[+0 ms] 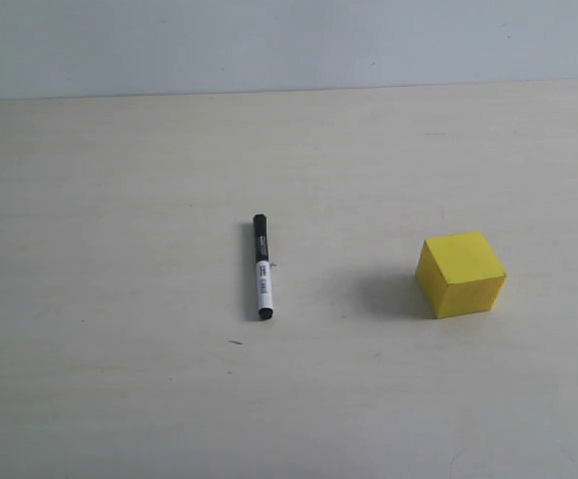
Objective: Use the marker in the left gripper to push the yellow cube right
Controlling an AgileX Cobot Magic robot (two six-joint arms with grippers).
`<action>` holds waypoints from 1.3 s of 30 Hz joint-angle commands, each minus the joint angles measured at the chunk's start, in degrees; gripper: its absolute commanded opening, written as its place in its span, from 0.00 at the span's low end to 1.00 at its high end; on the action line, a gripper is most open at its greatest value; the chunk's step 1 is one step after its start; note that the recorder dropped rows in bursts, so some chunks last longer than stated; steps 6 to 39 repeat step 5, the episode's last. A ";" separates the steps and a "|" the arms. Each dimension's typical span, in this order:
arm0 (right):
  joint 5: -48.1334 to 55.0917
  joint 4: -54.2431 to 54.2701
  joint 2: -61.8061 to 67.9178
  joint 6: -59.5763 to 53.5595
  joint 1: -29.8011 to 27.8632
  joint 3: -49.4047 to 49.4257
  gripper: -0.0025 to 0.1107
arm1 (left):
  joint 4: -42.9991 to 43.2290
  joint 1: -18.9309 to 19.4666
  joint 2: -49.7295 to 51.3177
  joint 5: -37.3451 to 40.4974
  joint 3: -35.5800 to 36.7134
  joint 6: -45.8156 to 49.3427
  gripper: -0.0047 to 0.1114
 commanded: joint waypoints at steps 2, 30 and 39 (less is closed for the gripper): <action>-0.34 -0.15 -0.05 -0.43 0.01 0.24 0.02 | 0.10 0.11 -0.24 -0.55 0.16 0.32 0.04; -0.34 -0.15 -0.05 -0.43 0.01 0.24 0.02 | 0.10 0.11 -0.24 -0.55 0.16 0.21 0.04; -0.34 -0.15 -0.05 -0.43 0.01 0.24 0.02 | 0.10 0.11 -0.24 -0.55 0.16 0.21 0.04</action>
